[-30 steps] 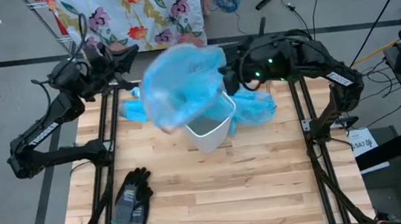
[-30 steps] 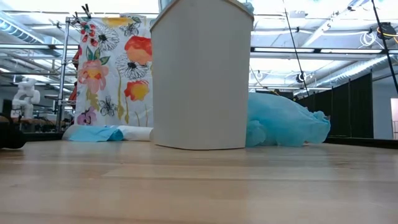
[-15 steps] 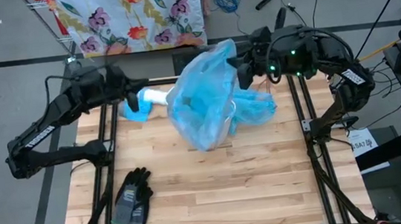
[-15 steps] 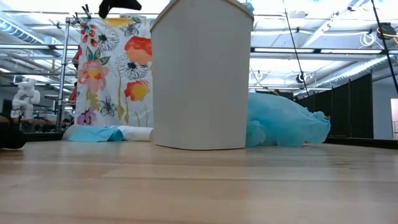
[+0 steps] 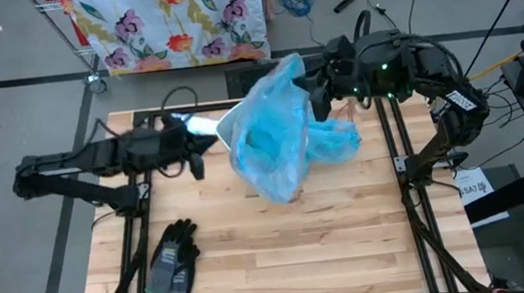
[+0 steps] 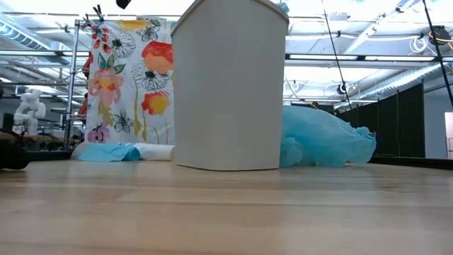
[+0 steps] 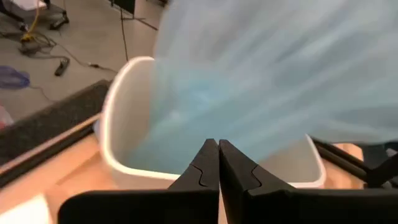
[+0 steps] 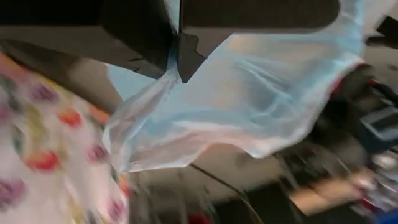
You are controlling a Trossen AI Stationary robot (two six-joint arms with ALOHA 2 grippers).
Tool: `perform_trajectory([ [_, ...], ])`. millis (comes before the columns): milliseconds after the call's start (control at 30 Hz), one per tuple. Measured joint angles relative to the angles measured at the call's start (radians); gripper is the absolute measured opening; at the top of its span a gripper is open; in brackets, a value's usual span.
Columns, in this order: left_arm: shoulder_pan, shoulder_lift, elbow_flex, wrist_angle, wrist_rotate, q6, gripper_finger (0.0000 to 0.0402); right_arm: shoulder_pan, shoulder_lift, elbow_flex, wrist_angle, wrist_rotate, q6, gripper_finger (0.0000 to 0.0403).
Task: Place trash/remove bag and relplace
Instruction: Put the trash bag into the trash bin
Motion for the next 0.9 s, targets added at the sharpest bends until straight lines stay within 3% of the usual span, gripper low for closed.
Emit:
perform_trajectory([
  [200,-0.134,0.093,0.0,0.097,-0.118,-0.067,0.0,-0.017,-0.005,0.0,0.209,-0.071,-0.078,0.0],
  [367,-0.226,0.155,0.0,0.152,-0.129,-0.083,0.0,-0.047,-0.005,0.0,0.086,-0.073,-0.029,0.0],
  [567,-0.33,0.215,0.0,0.19,-0.223,-0.125,0.0,-0.093,-0.004,0.0,-0.099,-0.065,0.044,0.0],
  [900,-0.349,0.328,0.002,0.363,-0.356,-0.091,0.0,-0.098,-0.004,0.0,-0.101,-0.077,0.044,0.0],
])
